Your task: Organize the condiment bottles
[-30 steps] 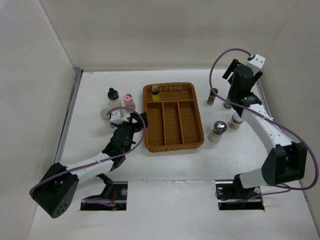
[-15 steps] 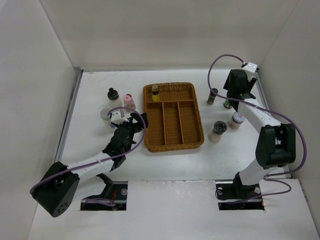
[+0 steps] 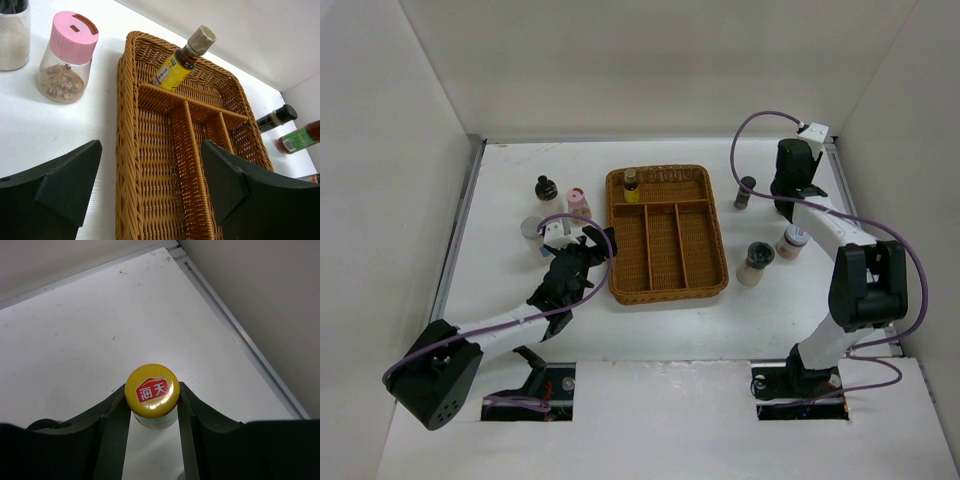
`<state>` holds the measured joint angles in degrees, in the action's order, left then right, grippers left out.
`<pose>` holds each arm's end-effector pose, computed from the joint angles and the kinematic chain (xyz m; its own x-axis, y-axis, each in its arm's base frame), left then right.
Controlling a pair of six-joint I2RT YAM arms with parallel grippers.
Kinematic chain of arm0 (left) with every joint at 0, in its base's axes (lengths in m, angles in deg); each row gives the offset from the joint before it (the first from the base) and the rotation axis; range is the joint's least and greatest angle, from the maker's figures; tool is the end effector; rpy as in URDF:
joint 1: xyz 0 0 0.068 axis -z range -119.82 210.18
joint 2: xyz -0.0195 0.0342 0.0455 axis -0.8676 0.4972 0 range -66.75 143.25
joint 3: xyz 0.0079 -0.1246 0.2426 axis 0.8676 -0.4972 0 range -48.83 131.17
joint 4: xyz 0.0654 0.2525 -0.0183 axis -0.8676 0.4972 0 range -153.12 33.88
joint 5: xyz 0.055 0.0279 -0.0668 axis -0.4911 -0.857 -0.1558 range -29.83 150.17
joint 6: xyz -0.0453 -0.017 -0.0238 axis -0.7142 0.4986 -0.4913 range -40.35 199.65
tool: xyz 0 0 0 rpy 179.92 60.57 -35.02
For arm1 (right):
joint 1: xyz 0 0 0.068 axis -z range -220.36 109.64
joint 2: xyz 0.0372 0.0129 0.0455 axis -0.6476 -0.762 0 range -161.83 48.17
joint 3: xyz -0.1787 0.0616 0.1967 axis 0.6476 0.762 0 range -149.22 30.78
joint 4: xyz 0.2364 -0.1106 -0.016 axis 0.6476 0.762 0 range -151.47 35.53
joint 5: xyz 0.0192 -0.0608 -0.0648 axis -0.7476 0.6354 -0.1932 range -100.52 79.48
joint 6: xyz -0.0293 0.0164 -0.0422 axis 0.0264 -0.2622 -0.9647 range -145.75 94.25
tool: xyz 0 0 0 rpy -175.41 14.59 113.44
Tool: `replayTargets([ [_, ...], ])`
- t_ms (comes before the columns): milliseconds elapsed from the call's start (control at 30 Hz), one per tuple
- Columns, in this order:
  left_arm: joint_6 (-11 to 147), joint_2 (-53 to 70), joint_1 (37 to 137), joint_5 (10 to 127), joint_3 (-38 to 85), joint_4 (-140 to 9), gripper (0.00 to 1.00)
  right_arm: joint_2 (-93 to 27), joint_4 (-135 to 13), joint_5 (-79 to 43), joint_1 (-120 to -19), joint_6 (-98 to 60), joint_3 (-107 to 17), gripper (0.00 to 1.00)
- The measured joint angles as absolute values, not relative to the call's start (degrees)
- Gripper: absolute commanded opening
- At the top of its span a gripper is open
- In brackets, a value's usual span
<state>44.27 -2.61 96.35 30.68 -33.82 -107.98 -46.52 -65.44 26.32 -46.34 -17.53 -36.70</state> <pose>0.1841 -0.1128 0.1973 -0.1169 -0.5388 -0.8343 0.0610 0.8346 -0.5475 0.3813 0.0185 0.2774 -0.3219 0.0814 -0.9433 0.5160 0.8504 -0.1027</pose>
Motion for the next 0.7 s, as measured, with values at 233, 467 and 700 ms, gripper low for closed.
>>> replayTargets([
  [233, 44.27, -2.1, 96.32, 30.68, -33.82, -108.16, 0.8, -41.47, -67.1, 28.57, -48.31, -21.61, -36.61, 0.24],
  [467, 44.27, -1.71, 96.28, 30.68, -33.82, -108.51, 0.8, -32.23, -67.12, 29.53, -56.33, -25.63, -39.67, 0.25],
  [700, 44.27, -1.73, 96.19, 30.68, -33.82, -108.81, 0.8, -35.94, -69.61, 25.88, -68.06, -25.77, -48.9, 0.26],
])
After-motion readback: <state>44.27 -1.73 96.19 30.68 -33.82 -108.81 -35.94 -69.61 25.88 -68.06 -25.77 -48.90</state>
